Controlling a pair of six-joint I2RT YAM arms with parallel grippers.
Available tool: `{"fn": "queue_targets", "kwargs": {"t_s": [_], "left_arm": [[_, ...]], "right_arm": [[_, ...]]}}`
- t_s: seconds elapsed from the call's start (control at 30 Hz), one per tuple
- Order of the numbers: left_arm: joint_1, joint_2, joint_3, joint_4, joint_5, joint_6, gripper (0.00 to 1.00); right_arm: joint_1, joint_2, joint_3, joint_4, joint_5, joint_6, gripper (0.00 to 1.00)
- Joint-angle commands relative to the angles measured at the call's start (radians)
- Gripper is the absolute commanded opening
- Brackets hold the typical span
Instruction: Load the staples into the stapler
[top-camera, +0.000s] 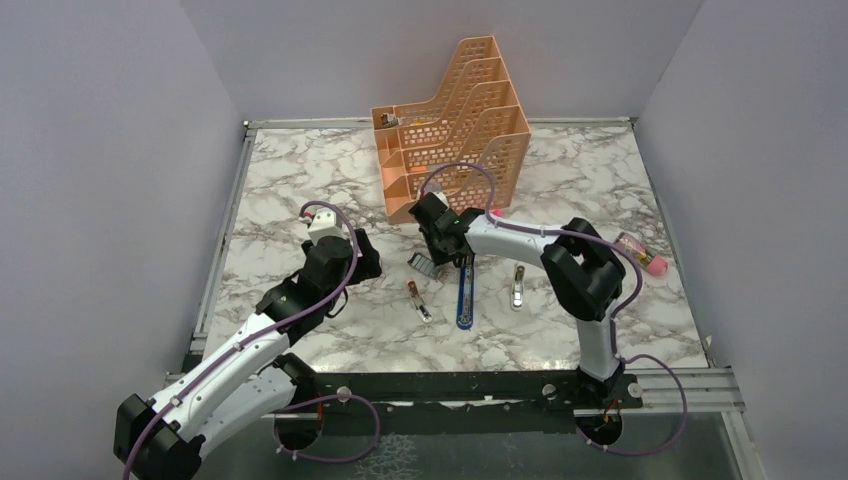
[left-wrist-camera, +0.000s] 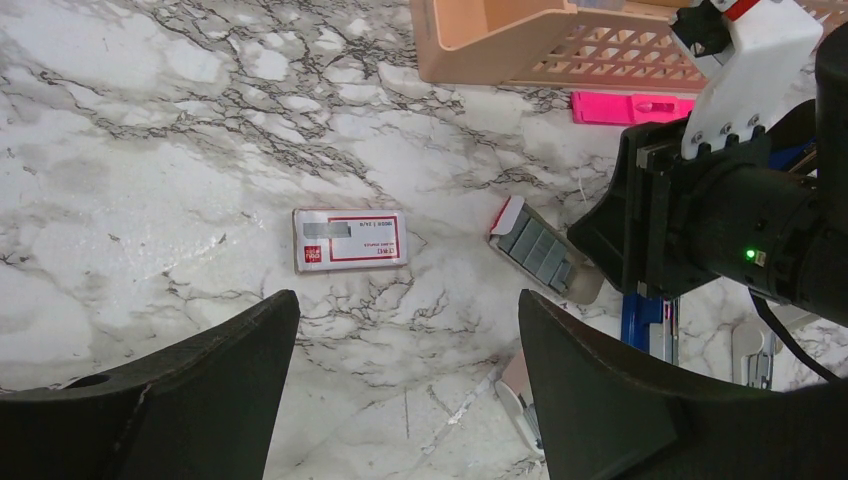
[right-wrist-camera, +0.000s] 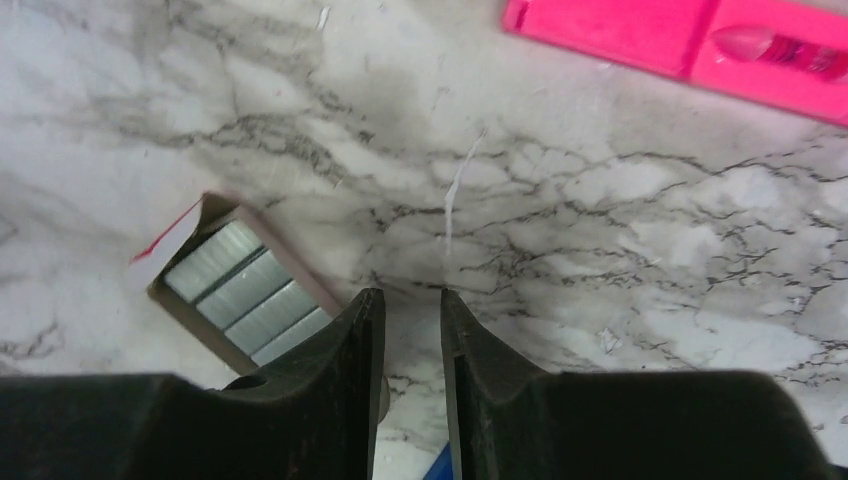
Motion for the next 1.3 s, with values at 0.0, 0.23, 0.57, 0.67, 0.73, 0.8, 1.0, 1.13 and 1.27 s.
{"fn": "queue_targets", "kwargs": {"t_s": [0.0,0.23,0.57,0.67,0.73,0.8,1.0,1.13,1.27], "left_arm": [[0.005,-0.006,-0.003,0.017,0.014,0.011,0.82],[0.005,-0.010,-0.002,0.016,0.016,0.011,0.82],[0.004,-0.008,-0.001,0.015,0.011,0.011,0.82],[0.005,-0.007,0.000,0.015,0.010,0.011,0.82],[0.005,-0.008,-0.001,0.014,0.010,0.011,0.82],[0.005,-0.007,-0.001,0.014,0.008,0.011,0.82],[0.004,-0.003,-0.003,0.015,0.007,0.011,0.82],[0.005,-0.001,-0.003,0.015,0.006,0.011,0.81],[0.005,0.000,-0.002,0.015,0.005,0.011,0.82]], "right_arm": [[0.000,-0.065,-0.044,-0.015,-0.164,-0.046,0.32],[0.002,-0.143,-0.093,0.042,-0.107,-0.050,0.32],[0.055,-0.177,-0.109,0.113,-0.237,-0.174,0.20],[0.065,-0.146,-0.094,0.098,-0.236,-0.177,0.25],[0.065,-0.128,-0.084,0.086,-0.228,-0.174,0.27],[0.064,-0.111,-0.077,0.075,-0.220,-0.175,0.28],[0.068,-0.088,-0.069,0.065,-0.218,-0.184,0.29],[0.068,-0.085,-0.072,0.062,-0.210,-0.190,0.32],[0.069,-0.080,-0.073,0.061,-0.219,-0.196,0.34]]}}
